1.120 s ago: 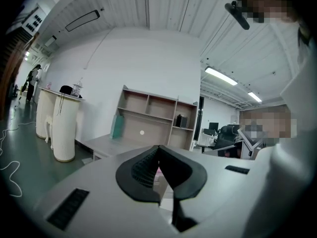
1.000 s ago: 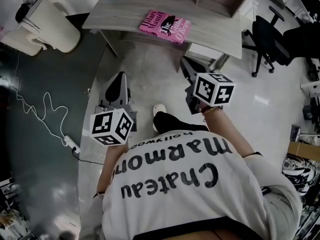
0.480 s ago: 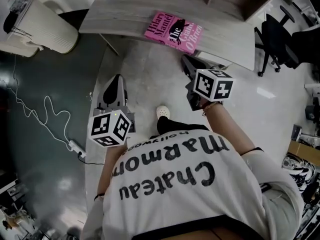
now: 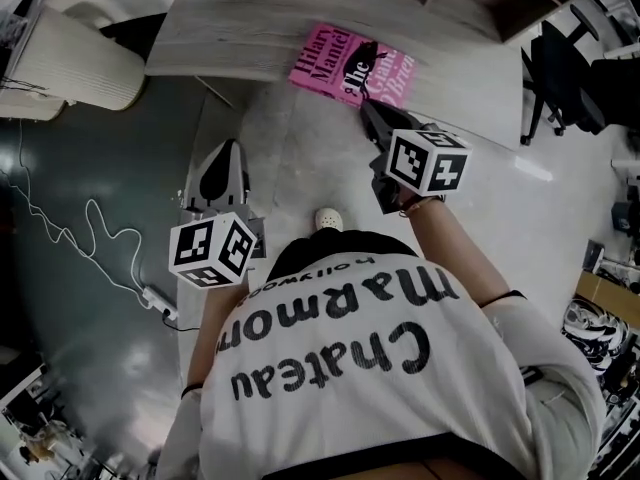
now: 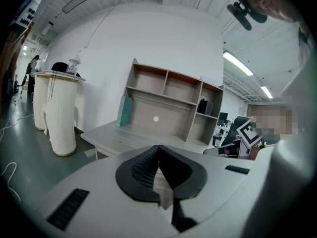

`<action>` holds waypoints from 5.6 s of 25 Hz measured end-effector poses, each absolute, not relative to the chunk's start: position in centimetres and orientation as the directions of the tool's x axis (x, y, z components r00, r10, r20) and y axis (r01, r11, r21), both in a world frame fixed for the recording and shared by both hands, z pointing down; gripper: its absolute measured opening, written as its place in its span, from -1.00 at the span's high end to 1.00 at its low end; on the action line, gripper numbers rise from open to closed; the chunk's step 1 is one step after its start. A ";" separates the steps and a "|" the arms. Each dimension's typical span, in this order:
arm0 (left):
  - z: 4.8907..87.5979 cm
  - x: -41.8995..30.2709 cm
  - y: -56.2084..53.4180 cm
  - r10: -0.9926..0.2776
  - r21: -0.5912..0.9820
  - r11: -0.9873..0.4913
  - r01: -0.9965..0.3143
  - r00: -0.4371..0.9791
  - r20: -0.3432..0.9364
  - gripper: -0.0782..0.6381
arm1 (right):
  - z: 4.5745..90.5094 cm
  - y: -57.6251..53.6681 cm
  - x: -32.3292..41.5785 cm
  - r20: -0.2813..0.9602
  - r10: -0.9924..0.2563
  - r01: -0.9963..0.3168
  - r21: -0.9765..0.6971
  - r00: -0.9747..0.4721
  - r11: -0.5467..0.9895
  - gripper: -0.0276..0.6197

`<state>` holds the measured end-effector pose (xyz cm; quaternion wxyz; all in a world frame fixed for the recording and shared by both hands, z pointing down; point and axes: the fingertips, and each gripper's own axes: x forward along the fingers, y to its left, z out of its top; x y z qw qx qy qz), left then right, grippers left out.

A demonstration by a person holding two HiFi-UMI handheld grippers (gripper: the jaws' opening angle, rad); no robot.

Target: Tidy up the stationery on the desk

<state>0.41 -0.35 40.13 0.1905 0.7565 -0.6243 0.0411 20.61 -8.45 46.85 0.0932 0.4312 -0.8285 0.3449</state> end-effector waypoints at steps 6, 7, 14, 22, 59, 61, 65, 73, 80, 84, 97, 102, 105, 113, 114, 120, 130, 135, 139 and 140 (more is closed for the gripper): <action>42.2 1.2 -1.5 -0.898 0.238 -0.187 -0.953 0.264 0.351 0.74 | 49.1 -8.2 21.5 0.455 -0.664 -0.782 -0.522 -0.593 0.340 0.88; 42.7 1.4 -1.6 -0.890 0.237 -0.201 -0.951 0.278 0.361 0.74 | 49.4 -8.1 21.5 0.452 -0.668 -0.782 -0.525 -0.592 0.338 0.88; 45.7 2.0 -3.1 -0.836 0.253 -0.306 -0.918 0.386 0.390 0.74 | 51.5 -7.2 21.2 0.469 -0.702 -0.829 -0.454 -0.535 0.328 0.88; 50.9 -1.7 -3.4 -0.709 0.288 -0.424 -0.859 0.513 0.484 0.74 | 53.3 -7.7 19.4 0.596 -0.728 -0.905 0.004 -0.340 0.426 0.87; 57.2 -12.0 -1.6 -0.650 0.307 -0.420 -0.854 0.520 0.554 0.74 | 58.4 -12.9 15.9 0.387 -0.890 -0.320 0.897 0.241 0.304 0.30; 57.0 -12.0 -1.6 -0.653 0.307 -0.420 -0.854 0.519 0.552 0.74 | 58.3 -12.8 16.0 0.387 -0.890 -0.317 0.898 0.240 0.305 0.30; 56.4 -11.7 -2.1 -0.656 0.309 -0.428 -0.849 0.527 0.540 0.74 | 57.9 -12.8 16.0 0.400 -0.887 -0.314 0.894 0.232 0.321 0.32; 54.8 -12.0 -3.1 -0.677 0.301 -0.425 -0.853 0.521 0.520 0.74 | 55.5 -13.7 15.3 0.431 -0.880 -0.336 0.874 0.198 0.352 0.36; 53.1 -12.1 -3.2 -0.713 0.303 -0.401 -0.864 0.502 0.490 0.74 | 54.2 -13.8 15.1 0.516 -0.842 -0.383 0.818 0.158 0.430 0.39; 51.8 -11.5 -3.6 -0.728 0.306 -0.385 -0.871 0.490 0.480 0.74 | 53.0 -14.5 15.5 0.551 -0.821 -0.413 0.788 0.146 0.456 0.41; 46.6 -7.6 -7.4 -0.814 0.309 -0.315 -0.897 0.423 0.399 0.74 | 48.9 -16.5 18.0 0.549 -0.835 -0.506 0.733 0.046 0.455 0.43; 45.5 -5.1 -8.0 -0.823 0.324 -0.311 -0.893 0.424 0.378 0.74 | 45.9 -16.9 18.1 0.508 -0.860 -0.572 0.693 -0.044 0.438 0.43; 44.3 -3.7 -8.7 -0.837 0.331 -0.308 -0.892 0.420 0.352 0.74 | 43.3 -17.1 17.8 0.461 -0.879 -0.654 0.628 -0.125 0.423 0.43; 40.8 -0.6 -10.1 -0.887 0.344 -0.259 -0.902 0.363 0.285 0.74 | 37.1 -17.9 16.7 0.311 -0.897 -0.805 0.414 -0.314 0.425 0.43; 40.5 -0.4 -10.2 -0.891 0.347 -0.249 -0.904 0.354 0.283 0.74 | 36.5 -17.9 16.4 0.297 -0.894 -0.814 0.387 -0.336 0.434 0.43; 38.1 -1.0 -10.5 -0.909 0.400 -0.215 -0.891 0.332 0.251 0.74 | 33.7 -17.6 13.5 0.228 -0.862 -0.819 0.278 -0.452 0.503 0.43; 37.1 -7.1 -12.1 -0.931 0.447 -0.191 -0.874 0.306 0.201 0.74 | 33.2 -19.9 7.2 0.200 -0.829 -0.817 0.161 -0.523 0.554 0.43; 36.8 -11.6 -15.7 -0.915 0.436 -0.233 -0.869 0.347 0.204 0.74 | 32.7 -22.9 2.8 0.184 -0.850 -0.843 0.140 -0.494 0.520 0.44; 35.8 -15.4 -19.0 -0.893 0.416 -0.290 -0.862 0.400 0.205 0.74 | 32.5 -25.3 -1.0 0.174 -0.872 -0.869 0.116 -0.458 0.480 0.44; 35.5 -16.2 -19.8 -0.886 0.410 -0.308 -0.859 0.415 0.206 0.74 | 32.4 -25.9 -1.9 0.172 -0.878 -0.877 0.112 -0.446 0.468 0.44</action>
